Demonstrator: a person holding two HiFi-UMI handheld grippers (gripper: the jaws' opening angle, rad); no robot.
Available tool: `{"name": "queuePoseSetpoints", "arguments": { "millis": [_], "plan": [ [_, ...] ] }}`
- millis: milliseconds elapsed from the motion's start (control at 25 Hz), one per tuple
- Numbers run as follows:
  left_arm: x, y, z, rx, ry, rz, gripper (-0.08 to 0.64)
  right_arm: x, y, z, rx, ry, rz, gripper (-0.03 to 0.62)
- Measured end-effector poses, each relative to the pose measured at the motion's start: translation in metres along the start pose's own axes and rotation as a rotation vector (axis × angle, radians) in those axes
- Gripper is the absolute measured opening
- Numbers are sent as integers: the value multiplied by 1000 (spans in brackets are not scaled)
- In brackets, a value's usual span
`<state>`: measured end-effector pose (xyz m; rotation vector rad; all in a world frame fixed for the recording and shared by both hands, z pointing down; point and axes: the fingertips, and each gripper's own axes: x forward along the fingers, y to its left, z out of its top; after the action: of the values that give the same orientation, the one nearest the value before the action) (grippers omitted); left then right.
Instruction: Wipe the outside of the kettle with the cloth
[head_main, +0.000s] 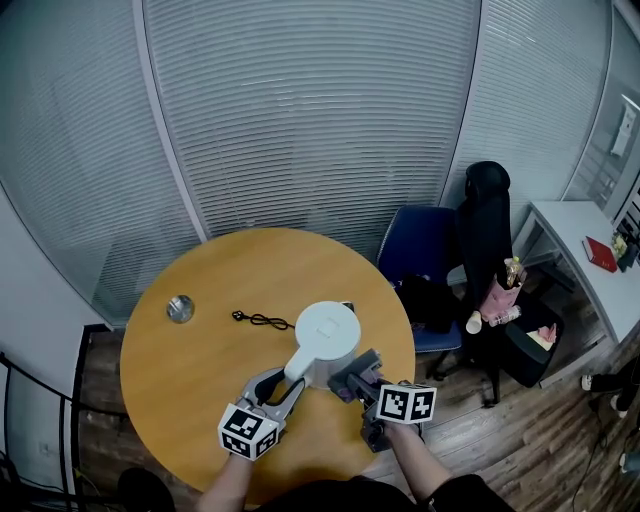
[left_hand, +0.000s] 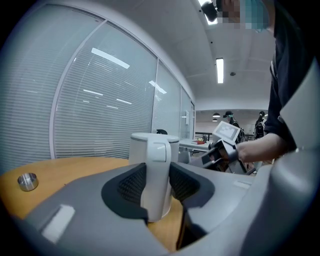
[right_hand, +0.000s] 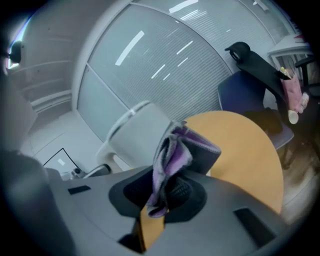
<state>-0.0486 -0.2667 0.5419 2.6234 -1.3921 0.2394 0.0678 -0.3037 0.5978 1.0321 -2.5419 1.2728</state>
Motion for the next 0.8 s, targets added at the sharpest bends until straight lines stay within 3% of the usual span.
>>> {"name": "queuePoseSetpoints", "arguments": {
  "millis": [240, 480, 640, 800],
  "plan": [
    [0, -1, 0, 1, 3, -4, 153, 29, -51, -45, 9, 103, -146, 54],
    [0, -3, -2, 8, 23, 15, 153, 31, -59, -47, 24, 109, -162, 54],
    [0, -2, -3, 27, 37, 18, 149, 12, -55, -26, 13, 39, -172, 54],
    [0, 0, -2, 18, 29, 18, 150, -16, -44, 21, 1, -92, -162, 54]
  ]
}}
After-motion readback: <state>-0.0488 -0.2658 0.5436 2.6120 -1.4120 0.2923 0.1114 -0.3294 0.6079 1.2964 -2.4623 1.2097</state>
